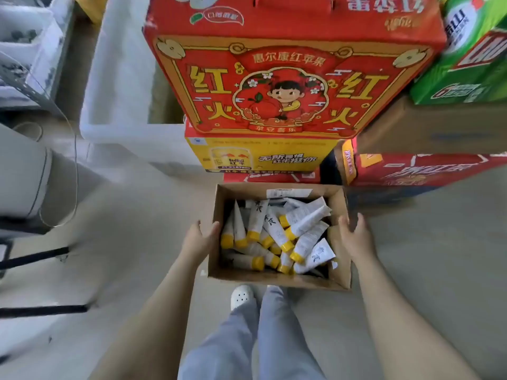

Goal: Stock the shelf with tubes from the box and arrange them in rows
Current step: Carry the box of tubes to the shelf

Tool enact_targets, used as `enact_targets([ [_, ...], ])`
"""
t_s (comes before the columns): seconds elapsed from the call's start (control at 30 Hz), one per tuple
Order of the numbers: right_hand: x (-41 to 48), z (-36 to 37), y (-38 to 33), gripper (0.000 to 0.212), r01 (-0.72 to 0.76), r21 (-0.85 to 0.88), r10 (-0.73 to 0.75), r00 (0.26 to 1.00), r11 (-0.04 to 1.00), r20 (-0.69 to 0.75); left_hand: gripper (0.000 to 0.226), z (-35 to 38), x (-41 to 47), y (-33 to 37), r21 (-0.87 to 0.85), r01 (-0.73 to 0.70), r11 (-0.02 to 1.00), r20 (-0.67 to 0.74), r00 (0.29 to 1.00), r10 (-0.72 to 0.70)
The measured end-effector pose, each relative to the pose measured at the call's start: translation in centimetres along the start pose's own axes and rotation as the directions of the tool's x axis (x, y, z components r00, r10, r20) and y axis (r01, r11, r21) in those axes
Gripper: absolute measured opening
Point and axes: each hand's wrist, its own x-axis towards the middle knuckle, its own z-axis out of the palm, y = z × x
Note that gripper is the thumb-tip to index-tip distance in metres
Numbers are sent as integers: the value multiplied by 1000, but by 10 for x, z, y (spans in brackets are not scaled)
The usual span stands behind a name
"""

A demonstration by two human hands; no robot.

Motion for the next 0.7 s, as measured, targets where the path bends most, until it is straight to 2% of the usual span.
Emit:
enact_targets([
  [0.1, 15, 10, 8, 61, -27, 1, 27, 999, 1000, 21, 71, 21, 11, 2, -116, 101, 988, -41, 993, -107],
  [0.2, 19, 20, 16, 45, -37, 26, 36, 999, 999, 31, 58, 38, 12, 5, -105, 125, 987, -75, 988, -133],
  [0.27, 21, 22, 19, 40, -6, 51, 7, 1000, 999, -13, 55, 42, 11, 8, -84, 121, 989, -132, 983, -131],
  [0.5, 26, 29, 27, 45, 10, -54, -17, 990, 999, -137, 56, 50, 14, 4, -33, 115, 993, -255, 960, -119],
  [0.7, 8, 24, 26, 46, -17, -134, -11, 979, 991, -205, 55, 46, -9, 1, 76, 105, 992, -276, 958, -80],
])
